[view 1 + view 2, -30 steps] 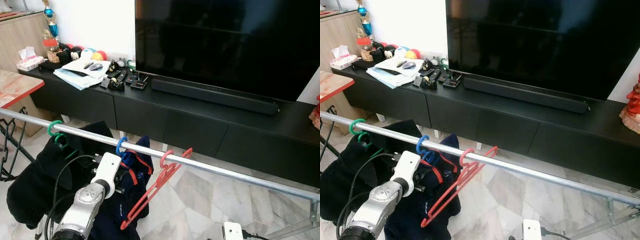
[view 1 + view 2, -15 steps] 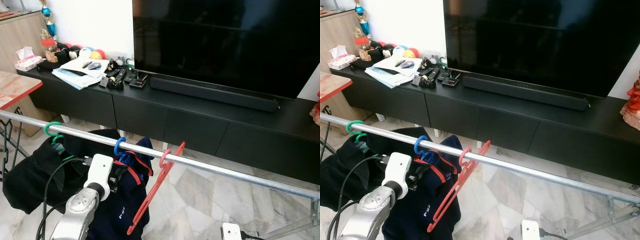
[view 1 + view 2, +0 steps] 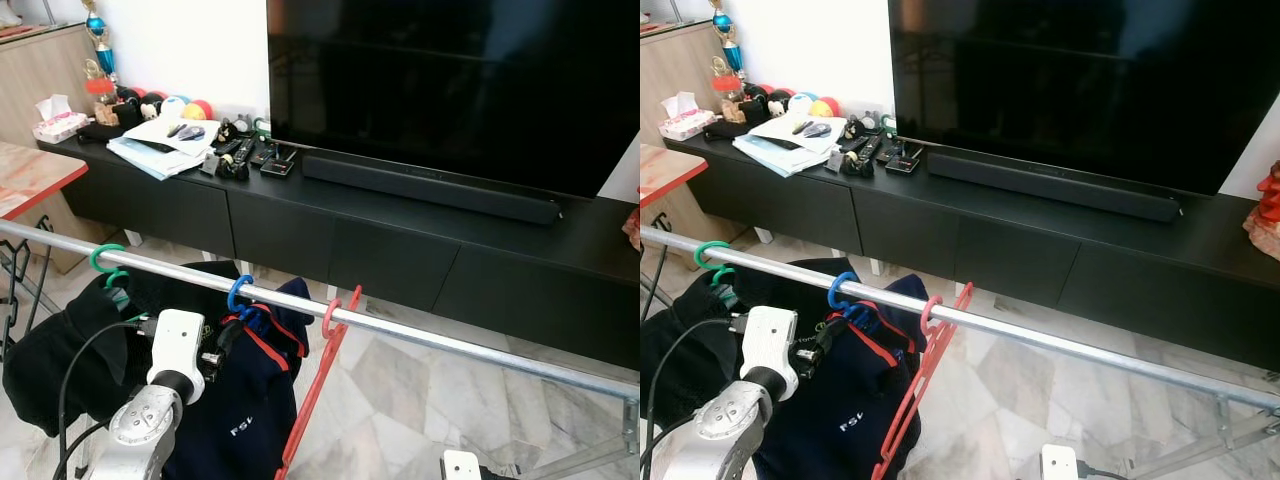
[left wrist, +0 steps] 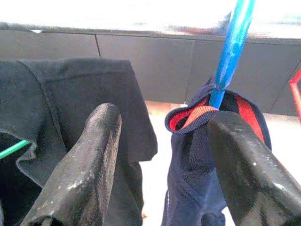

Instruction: Hang hanger

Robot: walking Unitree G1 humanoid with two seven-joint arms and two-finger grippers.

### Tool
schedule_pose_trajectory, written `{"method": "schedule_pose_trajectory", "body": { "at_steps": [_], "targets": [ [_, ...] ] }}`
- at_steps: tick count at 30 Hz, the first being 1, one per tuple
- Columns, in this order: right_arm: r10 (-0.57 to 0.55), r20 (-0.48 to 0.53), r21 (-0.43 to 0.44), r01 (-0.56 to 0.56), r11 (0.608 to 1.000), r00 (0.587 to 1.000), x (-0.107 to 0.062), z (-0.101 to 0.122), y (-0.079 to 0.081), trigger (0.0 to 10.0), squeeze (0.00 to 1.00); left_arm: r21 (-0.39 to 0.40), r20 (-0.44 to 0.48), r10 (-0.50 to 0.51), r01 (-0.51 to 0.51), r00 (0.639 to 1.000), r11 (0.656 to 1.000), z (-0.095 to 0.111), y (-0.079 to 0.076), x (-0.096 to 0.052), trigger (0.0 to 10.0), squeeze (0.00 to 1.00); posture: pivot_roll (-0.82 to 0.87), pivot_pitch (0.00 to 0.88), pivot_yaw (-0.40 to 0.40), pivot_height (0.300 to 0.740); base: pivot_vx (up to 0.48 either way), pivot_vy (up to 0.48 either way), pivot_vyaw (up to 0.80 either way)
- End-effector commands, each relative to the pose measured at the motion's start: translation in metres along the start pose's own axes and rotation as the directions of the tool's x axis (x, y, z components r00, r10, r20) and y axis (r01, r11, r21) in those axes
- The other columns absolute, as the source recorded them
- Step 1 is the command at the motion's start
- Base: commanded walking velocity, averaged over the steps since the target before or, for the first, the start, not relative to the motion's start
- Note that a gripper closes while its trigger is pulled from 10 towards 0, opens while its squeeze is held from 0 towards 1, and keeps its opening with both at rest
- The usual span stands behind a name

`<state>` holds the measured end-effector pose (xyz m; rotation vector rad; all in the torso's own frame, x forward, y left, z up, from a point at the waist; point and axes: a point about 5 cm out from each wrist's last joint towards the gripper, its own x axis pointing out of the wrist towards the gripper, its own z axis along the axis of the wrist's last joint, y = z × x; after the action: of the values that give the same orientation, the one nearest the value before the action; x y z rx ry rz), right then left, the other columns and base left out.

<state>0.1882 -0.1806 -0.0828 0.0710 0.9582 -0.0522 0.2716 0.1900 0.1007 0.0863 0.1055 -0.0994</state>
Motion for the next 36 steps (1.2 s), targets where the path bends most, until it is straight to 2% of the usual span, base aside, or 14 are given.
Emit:
{"method": "schedule_pose_trajectory", "body": {
  "at_steps": [1,13,36],
  "targets": [
    [0.001,-0.003,-0.003,-0.001,1.0,1.0,-0.0003,-0.0021,0.0008,10.0,0.0,-0.016,-0.003,0.007,-0.007,1.0,1.0,0.0012,-0.0002,-0.002,10.0,0.0,0.19,0.0,-0.021,0.74,0.0,0.0,0.0],
    [0.0,-0.009,-0.033,-0.001,0.999,1.0,-0.0004,-0.0026,0.0001,10.0,0.0,-0.028,-0.013,0.001,-0.001,1.0,1.0,0.0013,-0.0028,-0.0017,10.0,0.0,0.19,0.0,-0.022,0.74,0.0,0.271,0.0],
    [-0.011,-0.009,-0.004,0.011,1.0,1.0,-0.0001,-0.0011,-0.0012,10.0,0.0,-0.002,-0.027,-0.053,0.053,0.998,0.999,0.0025,-0.0068,-0.0037,10.0,0.0,0.19,0.009,-0.029,0.74,0.0,0.36,0.04]
  ]
}}
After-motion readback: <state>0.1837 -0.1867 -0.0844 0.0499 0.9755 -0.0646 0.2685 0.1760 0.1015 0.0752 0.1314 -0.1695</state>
